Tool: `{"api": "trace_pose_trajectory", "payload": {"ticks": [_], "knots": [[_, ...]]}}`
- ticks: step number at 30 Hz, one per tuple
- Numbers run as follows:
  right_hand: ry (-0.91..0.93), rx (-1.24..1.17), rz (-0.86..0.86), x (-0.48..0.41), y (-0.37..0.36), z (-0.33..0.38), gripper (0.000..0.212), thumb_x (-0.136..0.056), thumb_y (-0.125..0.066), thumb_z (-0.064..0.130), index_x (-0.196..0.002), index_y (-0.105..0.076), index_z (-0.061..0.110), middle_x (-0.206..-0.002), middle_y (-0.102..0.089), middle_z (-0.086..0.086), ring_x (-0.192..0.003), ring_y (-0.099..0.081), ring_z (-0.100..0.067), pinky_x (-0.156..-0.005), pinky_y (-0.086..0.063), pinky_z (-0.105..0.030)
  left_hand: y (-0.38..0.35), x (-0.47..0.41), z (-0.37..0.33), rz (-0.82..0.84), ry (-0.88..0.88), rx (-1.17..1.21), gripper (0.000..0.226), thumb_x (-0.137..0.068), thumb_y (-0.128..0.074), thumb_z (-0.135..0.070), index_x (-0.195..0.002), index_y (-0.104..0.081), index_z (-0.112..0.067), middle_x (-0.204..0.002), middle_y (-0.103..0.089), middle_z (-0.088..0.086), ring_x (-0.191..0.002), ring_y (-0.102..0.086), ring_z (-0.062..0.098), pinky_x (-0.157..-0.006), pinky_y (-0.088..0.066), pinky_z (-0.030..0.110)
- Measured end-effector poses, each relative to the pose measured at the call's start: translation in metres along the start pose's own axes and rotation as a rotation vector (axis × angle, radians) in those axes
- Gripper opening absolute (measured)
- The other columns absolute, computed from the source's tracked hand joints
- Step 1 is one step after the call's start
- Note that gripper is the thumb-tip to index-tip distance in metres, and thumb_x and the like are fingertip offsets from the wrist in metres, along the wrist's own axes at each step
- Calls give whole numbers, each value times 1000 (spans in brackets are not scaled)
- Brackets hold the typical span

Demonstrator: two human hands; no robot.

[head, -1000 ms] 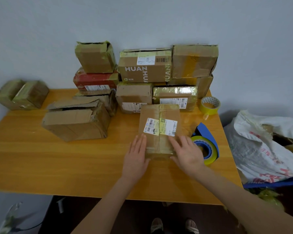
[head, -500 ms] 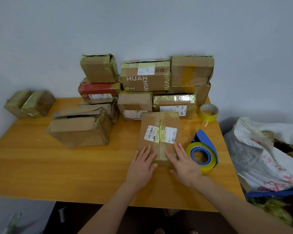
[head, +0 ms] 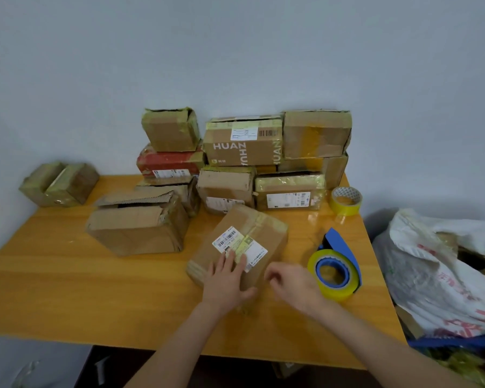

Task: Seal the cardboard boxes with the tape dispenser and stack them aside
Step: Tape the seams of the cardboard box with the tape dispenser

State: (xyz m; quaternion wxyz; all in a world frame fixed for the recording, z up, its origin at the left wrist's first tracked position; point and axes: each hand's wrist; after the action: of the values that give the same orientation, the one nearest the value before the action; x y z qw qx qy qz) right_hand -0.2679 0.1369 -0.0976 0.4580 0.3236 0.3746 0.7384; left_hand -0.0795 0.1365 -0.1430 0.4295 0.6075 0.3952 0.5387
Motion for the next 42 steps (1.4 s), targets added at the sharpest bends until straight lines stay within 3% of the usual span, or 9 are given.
{"api": "trace_pose_trajectory", "payload": {"ticks": [11,19,22,26,29,32,34,38,42], "knots": [[-167,19,7,-62,6,-15,77,-88,-65,44,-150,-24,23,-152,-29,-6,-132,-41,-28,-102,-46,-41,26,40,82,112,-156,-89,88,-85,-64,-32,-153,-8,-37,-161,2,-13,-148,-6,15,-118,-20,34],[-613,-1362,-89,-145,25,26,74,-89,-68,33,-147,-30,7,-133,-53,-16,-109,-60,-27,-98,-51,-40,13,26,55,41,-79,-51,95,-87,-63,-45,-150,8,-43,-160,18,-1,-148,8,23,-120,3,45],[-685,-1579,-139,-171,29,26,53,-94,-62,29,-138,-43,9,-132,-53,-15,-113,-58,-31,-97,-53,-40,1,26,67,27,-129,-70,81,-95,-54,-36,-148,5,-48,-160,16,-5,-148,10,24,-118,6,43],[-744,-1428,-182,-198,31,23,31,-99,-55,19,-125,-52,4,-103,-64,-12,-84,-65,-22,-82,-57,-32,1,32,91,-11,-190,-69,72,-101,-42,-29,-144,10,-53,-155,22,-13,-146,17,20,-114,16,37],[-695,-973,-173,-203,31,17,38,-98,-54,32,-123,-55,3,-110,-66,-13,-86,-64,-21,-69,-53,-30,1,41,94,-79,-200,-45,74,-99,-45,-18,-144,3,-52,-154,19,-11,-142,18,23,-113,18,44],[-368,-402,-87,-184,22,8,45,-93,-61,40,-130,-53,15,-128,-60,-6,-106,-59,-20,-90,-50,-34,2,57,69,-259,-87,66,84,-72,-75,0,-142,-43,-34,-154,-31,7,-140,-29,36,-110,-22,64],[-171,-240,140,-163,10,9,60,-89,-63,46,-141,-44,23,-139,-51,0,-110,-56,-16,-94,-46,-33,-8,70,50,-439,6,187,71,-47,-86,4,-113,-71,-17,-122,-64,14,-108,-64,35,-86,-53,55],[-110,156,224,-131,-7,-3,61,-86,-59,58,-138,-45,28,-132,-54,-1,-118,-52,-21,-92,-50,-37,-17,85,28,-501,334,572,27,-71,-80,-9,-83,-59,-21,-88,-56,-9,-80,-54,5,-61,-40,12],[-226,196,418,-107,11,-17,47,-86,-60,58,-122,-62,28,-116,-65,4,-103,-59,-16,-68,-46,-28,-12,78,24,-573,603,870,23,-86,-69,-15,-89,-46,-20,-95,-49,-5,-78,-52,6,-61,-42,18]]}}
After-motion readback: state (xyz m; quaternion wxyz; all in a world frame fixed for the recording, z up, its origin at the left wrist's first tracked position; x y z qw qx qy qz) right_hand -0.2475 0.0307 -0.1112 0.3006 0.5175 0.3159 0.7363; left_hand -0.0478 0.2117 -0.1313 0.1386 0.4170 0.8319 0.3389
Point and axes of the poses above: each hand's wrist, its own x-axis away from the middle knuckle, its own y-axis out of the back of the hand, z = x × y
